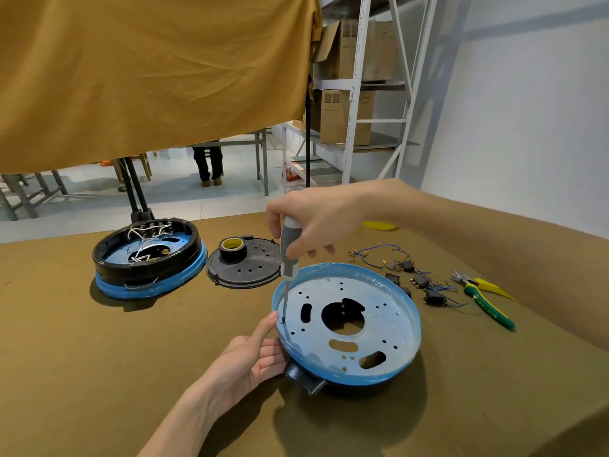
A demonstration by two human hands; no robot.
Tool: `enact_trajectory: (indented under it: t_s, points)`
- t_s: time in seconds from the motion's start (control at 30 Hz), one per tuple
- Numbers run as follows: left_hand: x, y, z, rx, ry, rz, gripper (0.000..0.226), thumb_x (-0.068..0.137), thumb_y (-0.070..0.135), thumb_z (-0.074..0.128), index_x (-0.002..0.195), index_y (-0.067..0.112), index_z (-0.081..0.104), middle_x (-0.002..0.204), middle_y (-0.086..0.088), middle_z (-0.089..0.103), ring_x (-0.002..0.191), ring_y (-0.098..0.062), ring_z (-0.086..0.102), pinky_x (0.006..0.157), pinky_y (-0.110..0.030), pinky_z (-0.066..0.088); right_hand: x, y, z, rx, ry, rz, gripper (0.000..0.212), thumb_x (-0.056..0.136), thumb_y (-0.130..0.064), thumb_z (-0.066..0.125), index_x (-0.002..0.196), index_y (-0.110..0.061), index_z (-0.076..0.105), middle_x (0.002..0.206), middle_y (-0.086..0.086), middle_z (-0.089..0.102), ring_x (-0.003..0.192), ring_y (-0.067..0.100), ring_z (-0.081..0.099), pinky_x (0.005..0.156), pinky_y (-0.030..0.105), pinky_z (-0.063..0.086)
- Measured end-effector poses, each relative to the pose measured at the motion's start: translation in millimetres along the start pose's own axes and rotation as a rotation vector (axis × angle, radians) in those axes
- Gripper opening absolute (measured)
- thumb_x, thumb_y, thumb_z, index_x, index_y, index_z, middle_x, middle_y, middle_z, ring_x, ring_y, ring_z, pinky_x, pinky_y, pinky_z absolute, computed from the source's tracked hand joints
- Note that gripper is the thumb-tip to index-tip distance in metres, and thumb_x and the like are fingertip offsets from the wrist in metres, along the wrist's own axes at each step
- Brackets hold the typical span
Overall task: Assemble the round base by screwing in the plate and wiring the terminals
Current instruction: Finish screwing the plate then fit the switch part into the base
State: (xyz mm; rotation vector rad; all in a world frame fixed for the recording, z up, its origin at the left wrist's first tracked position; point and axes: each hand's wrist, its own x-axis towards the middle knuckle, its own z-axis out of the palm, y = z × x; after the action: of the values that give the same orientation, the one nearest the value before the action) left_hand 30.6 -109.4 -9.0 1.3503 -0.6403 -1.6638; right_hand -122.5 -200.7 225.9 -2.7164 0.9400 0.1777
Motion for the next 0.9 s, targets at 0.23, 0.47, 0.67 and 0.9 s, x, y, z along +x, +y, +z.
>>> enact_trajectory:
  t_s: [0.23,0.47,0.67,0.9]
  points:
    - [1.4,-0.8,-0.9,0.012,-0.006,0.008,0.09,0.058,0.063,0.08,0.116,-0.004,0.065,0.107,-0.02,0.078,0.098,-0.027,0.078,0.068,-0.029,0.063,0.6,-2.4,2.1,-0.03,0.005,0.008,0.025,0.1,-0.039,0.063,0.114,-0.02,0.052,0.092,0.006,0.07,0.069,0.018,0.072,0.047,0.024,0.054]
    - [1.3,-0.4,-1.0,0.008,-0.015,0.005,0.088,0.064,0.062,0.078,0.12,-0.005,0.065,0.109,-0.021,0.077,0.102,-0.029,0.076,0.079,-0.034,0.065,0.6,-7.9,9.5,-0.141,0.103,0.014,0.03,0.102,-0.046,0.057,0.104,-0.016,0.056,0.077,0.005,0.071,0.049,0.017,0.068,0.042,0.022,0.051]
    - [1.2,-0.3,0.0,0.005,-0.001,-0.002,0.088,0.065,0.061,0.077,0.12,-0.006,0.065,0.108,-0.021,0.077,0.099,-0.029,0.077,0.069,-0.03,0.064,-2.7,-8.1,15.1,-0.109,0.123,0.031,0.035,0.101,-0.044,0.06,0.095,-0.01,0.06,0.067,0.008,0.07,0.039,0.015,0.06,0.038,0.021,0.046]
    - [2.8,-0.6,1.2,0.019,0.025,-0.007,0.088,0.065,0.062,0.077,0.119,-0.005,0.065,0.107,-0.021,0.077,0.1,-0.029,0.077,0.072,-0.031,0.065,-11.3,1.9,1.9,-0.01,0.004,0.03,0.024,0.098,-0.033,0.067,0.104,-0.02,0.049,0.073,0.005,0.071,0.045,0.011,0.064,0.044,0.021,0.048]
